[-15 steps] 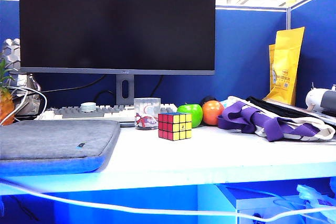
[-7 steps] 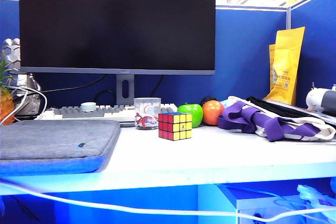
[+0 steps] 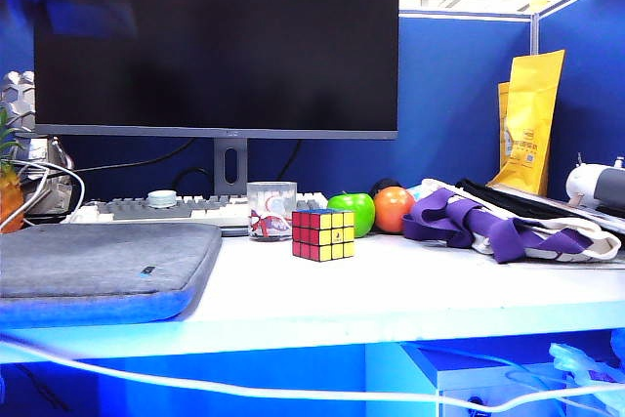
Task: Rotate the Rubik's Cube so that its red face is facing towards you.
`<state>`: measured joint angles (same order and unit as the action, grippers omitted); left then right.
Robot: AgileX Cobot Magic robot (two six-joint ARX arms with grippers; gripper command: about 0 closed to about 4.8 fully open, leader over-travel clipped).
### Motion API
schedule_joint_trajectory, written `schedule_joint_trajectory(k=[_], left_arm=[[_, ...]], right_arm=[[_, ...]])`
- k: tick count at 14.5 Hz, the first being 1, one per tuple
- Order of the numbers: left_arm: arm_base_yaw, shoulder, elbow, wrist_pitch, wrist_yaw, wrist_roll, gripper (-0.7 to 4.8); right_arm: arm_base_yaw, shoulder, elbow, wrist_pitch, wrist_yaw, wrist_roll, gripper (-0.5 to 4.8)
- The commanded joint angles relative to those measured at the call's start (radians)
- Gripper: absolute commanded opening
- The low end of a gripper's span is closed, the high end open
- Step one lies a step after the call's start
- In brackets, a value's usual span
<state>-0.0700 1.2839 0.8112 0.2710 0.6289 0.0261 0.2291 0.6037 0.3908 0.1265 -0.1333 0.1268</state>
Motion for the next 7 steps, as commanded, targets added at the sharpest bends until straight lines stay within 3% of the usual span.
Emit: schedule_joint_trajectory(k=[1, 4, 7], left_arm=[[-0.045, 0.148, 0.013, -0.019, 0.16, 0.108, 0.21], [-0.137, 0.168, 0.013, -0.145, 0.149, 0.27, 0.21], [-0.249, 0.215, 0.051, -0.141, 0.039, 0.318, 0.21]], right_arm=[[0.001, 0.385, 0.225, -0.044, -0.239, 0.015, 0.07], [0.0, 0.628, 0.401, -0.093, -0.263, -0.008, 0.08], [0.002, 0.788, 0.474, -0.093, -0.36, -0.005, 0.08]])
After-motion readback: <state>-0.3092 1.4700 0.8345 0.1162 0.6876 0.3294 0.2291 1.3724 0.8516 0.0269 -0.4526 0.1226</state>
